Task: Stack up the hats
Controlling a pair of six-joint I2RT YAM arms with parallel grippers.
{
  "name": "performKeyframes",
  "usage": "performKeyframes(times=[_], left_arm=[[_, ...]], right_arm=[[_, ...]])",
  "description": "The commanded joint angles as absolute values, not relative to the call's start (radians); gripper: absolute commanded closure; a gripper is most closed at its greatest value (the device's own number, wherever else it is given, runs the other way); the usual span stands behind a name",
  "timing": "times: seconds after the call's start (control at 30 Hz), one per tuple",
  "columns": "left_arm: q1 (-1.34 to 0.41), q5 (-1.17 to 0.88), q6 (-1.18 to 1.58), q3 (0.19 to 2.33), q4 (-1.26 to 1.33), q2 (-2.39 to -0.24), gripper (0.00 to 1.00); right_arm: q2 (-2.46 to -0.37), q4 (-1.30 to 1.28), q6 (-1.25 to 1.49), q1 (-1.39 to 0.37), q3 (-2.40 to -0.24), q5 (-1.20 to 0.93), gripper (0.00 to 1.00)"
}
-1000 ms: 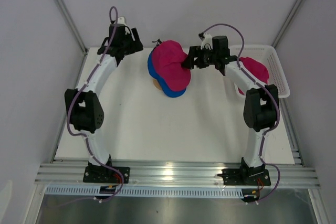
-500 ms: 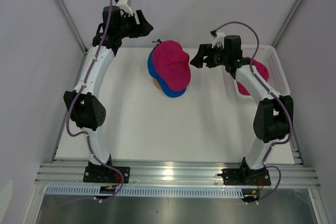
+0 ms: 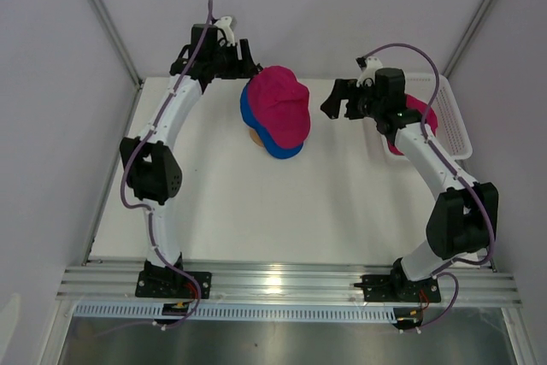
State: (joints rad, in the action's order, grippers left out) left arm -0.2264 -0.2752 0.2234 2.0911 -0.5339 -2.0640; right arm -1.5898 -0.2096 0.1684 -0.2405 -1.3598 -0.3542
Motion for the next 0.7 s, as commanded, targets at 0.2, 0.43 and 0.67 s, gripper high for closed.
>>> performKeyframes(times=[0.2, 0.43, 0.67], left_arm=[[-0.259, -0.106, 0.164, 2.14, -0.546, -2.115, 0.26], [-0.265, 0.086, 0.208, 2.103, -0.54, -2.131, 0.3], [-0.268, 0.072, 0.279, 1.867, -0.417, -2.033, 0.31]], right_arm=[[-1.549, -0.15, 0.219, -0.252, -1.304, -0.298, 0.01], [-1.608, 0.035, 0.428, -0.322, -1.191, -0.217, 0.01], [-1.697, 0.219, 0.678, -0.331, -1.083, -0.126, 0.07]])
